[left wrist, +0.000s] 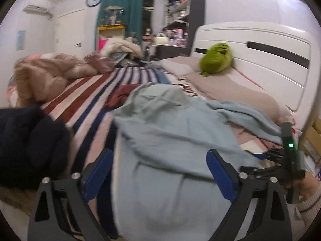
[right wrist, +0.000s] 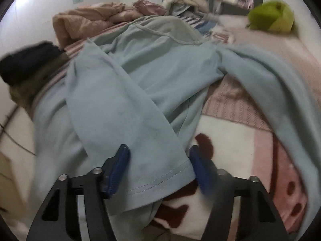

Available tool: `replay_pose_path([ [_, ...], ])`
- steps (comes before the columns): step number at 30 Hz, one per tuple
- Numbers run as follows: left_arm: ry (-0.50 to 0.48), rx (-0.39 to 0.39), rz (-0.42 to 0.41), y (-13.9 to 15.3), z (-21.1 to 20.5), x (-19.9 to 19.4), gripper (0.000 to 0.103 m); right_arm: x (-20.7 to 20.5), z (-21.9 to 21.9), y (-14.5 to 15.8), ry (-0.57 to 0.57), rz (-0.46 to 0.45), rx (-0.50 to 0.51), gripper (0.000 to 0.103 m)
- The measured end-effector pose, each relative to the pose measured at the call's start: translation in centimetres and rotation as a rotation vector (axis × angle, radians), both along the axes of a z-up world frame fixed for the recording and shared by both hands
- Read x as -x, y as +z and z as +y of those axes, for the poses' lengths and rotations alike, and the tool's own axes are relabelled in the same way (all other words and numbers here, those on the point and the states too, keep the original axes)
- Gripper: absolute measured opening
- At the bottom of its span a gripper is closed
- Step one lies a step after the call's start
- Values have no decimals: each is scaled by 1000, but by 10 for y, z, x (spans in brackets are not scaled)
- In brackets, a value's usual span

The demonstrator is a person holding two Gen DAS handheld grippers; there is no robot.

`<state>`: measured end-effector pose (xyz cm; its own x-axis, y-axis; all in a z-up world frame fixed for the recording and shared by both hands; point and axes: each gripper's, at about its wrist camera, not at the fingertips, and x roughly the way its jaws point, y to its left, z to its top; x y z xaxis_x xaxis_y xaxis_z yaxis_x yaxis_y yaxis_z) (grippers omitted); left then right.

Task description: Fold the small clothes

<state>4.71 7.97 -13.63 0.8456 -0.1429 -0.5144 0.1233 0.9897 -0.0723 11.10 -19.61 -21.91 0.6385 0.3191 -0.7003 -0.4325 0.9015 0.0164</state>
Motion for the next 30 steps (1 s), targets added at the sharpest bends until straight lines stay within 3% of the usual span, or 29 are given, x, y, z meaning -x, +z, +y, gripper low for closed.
replay_pose_path([
  [2, 28, 6, -8, -7, 12, 2, 96, 11, 4, 7, -30, -30, 39, 18],
  [5, 63, -20, -7, -17, 18, 0, 101, 28, 15, 13, -42, -113, 156, 7],
  [7, 70, -25, -6, -22, 23, 0, 101, 38, 20, 19, -45, -157, 206, 4],
  [12, 71, 12, -9, -22, 25, -3, 102, 44, 15, 37, -75, -195, 193, 2],
  [19, 85, 14, -15, -16, 22, 1, 102, 61, -14, 64, -134, -240, 69, 1],
  [30, 105, -26, 61, -25, -13, -14, 102, 78, -84, 39, -217, -149, -127, 1],
])
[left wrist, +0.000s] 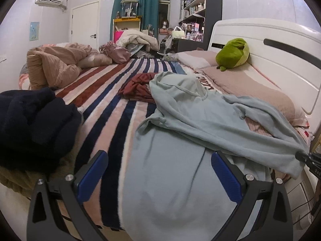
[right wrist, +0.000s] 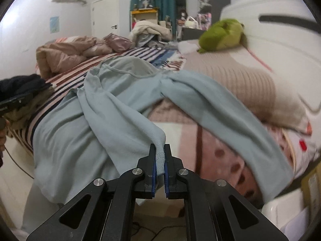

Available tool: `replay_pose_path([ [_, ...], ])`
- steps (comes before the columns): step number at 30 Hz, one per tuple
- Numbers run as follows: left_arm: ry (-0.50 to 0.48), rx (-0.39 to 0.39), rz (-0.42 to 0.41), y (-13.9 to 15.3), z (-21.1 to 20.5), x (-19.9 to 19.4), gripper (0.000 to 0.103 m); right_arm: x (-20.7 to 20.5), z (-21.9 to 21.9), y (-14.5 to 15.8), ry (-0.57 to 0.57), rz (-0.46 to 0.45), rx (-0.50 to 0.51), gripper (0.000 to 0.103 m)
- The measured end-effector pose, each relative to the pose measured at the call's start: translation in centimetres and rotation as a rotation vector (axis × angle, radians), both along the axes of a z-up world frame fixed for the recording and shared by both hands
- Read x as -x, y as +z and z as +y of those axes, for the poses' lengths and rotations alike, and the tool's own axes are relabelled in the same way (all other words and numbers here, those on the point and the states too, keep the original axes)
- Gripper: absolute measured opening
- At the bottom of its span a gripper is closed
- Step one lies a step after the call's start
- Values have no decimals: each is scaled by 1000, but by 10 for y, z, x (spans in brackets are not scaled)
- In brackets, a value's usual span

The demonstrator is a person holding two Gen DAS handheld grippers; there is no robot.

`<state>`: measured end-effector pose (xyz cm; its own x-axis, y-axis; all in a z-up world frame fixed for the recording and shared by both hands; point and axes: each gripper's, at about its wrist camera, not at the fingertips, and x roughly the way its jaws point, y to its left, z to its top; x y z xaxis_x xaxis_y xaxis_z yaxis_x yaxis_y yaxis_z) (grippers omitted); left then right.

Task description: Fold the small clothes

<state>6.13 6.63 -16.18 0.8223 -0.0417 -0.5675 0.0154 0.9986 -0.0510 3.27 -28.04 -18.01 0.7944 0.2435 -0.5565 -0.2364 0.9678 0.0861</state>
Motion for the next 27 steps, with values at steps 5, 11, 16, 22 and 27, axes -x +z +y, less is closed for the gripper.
replay_pose_path([
  [5, 0, -21, 23, -2, -15, -8, 102, 7, -19, -27, 65, 115, -154, 1],
  [11, -15, -9, 45, -11, -12, -28, 102, -10, -13, -29, 67, 151, -64, 29],
  [16, -55, 122, 99, -23, 14, -73, 96, -50, 3, 14, 163, 25, -71, 51],
  [22, -149, 351, 229, -56, 26, -133, 67, -154, 72, 26, 356, 53, -22, 51],
  [27, -161, 460, 280, -78, 26, -168, 67, -221, 135, -1, 499, 212, -3, 49],
])
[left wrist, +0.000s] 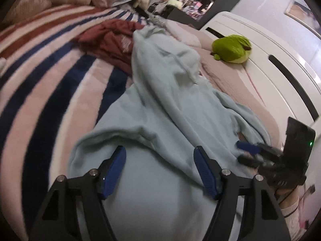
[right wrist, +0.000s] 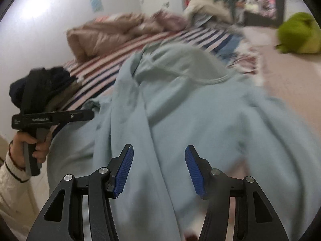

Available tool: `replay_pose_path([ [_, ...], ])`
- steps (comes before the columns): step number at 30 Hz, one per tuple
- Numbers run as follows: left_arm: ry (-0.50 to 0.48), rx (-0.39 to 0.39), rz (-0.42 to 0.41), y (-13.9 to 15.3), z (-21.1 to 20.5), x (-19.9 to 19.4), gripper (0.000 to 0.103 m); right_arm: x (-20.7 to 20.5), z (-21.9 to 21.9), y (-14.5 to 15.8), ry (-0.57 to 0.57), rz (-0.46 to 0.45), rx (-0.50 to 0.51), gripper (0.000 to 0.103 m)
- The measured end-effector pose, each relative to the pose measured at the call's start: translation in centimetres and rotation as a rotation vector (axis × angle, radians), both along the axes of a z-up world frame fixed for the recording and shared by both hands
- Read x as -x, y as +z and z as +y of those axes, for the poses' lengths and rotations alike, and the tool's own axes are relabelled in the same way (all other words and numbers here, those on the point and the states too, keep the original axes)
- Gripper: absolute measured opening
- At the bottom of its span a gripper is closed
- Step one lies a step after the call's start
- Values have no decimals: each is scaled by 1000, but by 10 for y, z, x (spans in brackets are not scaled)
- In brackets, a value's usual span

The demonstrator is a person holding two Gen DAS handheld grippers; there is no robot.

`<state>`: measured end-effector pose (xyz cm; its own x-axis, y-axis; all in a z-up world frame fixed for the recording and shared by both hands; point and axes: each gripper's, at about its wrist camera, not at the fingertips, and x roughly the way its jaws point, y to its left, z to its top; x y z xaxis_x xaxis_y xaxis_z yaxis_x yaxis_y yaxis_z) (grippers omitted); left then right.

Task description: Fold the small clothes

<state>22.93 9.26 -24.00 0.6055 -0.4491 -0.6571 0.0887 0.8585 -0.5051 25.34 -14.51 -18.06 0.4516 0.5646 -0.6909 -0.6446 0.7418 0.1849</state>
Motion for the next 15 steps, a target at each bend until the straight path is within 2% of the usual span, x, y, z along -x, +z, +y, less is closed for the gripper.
replay_pose_path([
  [1, 5, 13, 1, -2, 2, -3, 66, -6, 8, -6, 30, 29, 10, 44],
  [2, 12, 17, -2, -3, 3, -6, 55, -11, 17, -12, 59, 53, 26, 27],
  [3, 26, 9, -5, -3, 5, -8, 30, -14, 22, -15, 70, 62, 36, 16],
  [4, 44, -16, -2, -2, 8, -10, 12, -15, 28, -18, 74, 68, 50, 4],
  [5, 58, -34, -11, 0, 11, -10, 7, -16, 32, -18, 65, 64, 62, 4],
  [9, 184, -167, -119, 22, 36, -1, 7, -12, 36, 0, 57, 30, 5, 1],
  [13, 219, -220, -75, 16, 51, -14, 8, -17, 39, 5, 14, 22, 5, 1],
  [15, 197, -228, -24, 7, 48, -20, 16, -19, 37, 0, -2, 49, 38, 2],
])
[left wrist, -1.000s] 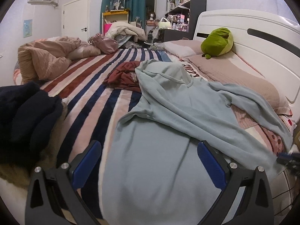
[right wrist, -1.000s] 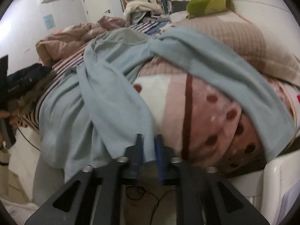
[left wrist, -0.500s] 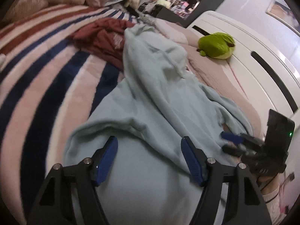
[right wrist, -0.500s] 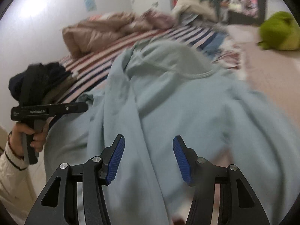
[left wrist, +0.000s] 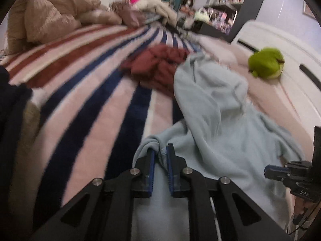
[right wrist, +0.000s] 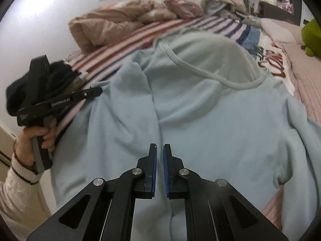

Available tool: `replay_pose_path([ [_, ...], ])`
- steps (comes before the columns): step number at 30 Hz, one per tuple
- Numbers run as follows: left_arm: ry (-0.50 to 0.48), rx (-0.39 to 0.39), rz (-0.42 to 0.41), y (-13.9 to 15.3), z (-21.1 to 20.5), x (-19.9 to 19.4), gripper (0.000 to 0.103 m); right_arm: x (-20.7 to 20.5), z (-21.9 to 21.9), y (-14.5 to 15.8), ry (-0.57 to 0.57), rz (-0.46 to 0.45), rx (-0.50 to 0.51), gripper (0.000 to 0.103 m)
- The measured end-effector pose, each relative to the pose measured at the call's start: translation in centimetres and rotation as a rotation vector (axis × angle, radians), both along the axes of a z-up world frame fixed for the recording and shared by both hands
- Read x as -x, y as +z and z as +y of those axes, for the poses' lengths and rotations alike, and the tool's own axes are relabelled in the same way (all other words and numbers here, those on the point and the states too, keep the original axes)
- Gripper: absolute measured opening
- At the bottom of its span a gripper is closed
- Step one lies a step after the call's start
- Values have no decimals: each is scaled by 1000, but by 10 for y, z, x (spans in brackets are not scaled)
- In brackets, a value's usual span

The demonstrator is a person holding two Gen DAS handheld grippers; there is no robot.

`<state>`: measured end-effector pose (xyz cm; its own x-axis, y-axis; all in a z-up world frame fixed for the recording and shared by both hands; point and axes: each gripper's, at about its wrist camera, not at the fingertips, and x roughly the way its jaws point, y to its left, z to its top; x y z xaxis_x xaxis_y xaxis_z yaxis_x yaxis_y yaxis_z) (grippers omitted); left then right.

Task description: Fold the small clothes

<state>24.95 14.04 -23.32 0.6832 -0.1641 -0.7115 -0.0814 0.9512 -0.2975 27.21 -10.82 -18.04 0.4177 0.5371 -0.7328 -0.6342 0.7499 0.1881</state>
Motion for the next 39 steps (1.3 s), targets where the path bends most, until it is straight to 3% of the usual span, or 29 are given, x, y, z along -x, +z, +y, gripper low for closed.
replay_pose_path([
  [1, -7, 5, 12, -1, -2, 3, 22, 1, -5, 1, -12, 10, -1, 2],
  [3, -39, 26, -29, 5, -5, 20, 60, 18, -29, 8, -32, 1, -40, 10],
  [4, -52, 20, -60, 11, -8, 33, 66, 26, -41, 11, -44, -6, -52, 28],
  [5, -64, 16, -75, 16, -11, 43, 69, 41, -57, 14, -65, -15, -57, 46],
  [6, -79, 19, -81, 21, -13, 53, 70, 57, -74, 14, -81, -14, -54, 49],
  [9, -127, 68, -101, 32, -17, 85, 73, 98, -109, 5, -109, 24, -37, 49],
  [13, -173, 97, -111, 39, -35, 125, 77, 140, -134, -32, -144, 82, 16, 51],
  [14, -179, 98, -110, 40, -39, 131, 77, 147, -133, -35, -144, 46, 23, 51],
  [15, -184, 100, -108, 40, -43, 139, 77, 152, -131, -36, -142, 11, 29, 50],
  [16, -188, 104, -104, 41, -45, 143, 77, 155, -126, -37, -126, -12, 38, 36],
  [17, -189, 109, -102, 42, -47, 149, 77, 156, -123, -38, -118, -4, 37, 6],
  [18, -189, 114, -104, 44, -50, 154, 77, 155, -121, -39, -102, 26, 18, 1],
  [22, -183, 101, -127, 54, -55, 174, 77, 161, -116, -33, -72, 45, -12, 0],
  [26, -180, 81, -149, 62, -55, 188, 77, 174, -127, 8, -45, 21, -180, 0],
  [31, -170, 102, -185, 69, -48, 199, 77, 190, -108, 51, 20, 1, -252, 0],
  [34, -167, 108, -197, 73, -45, 203, 77, 198, -97, 58, 41, 52, -315, 0],
  [39, -166, 93, -197, 73, -41, 207, 77, 189, -95, 34, -72, 36, -145, 5],
])
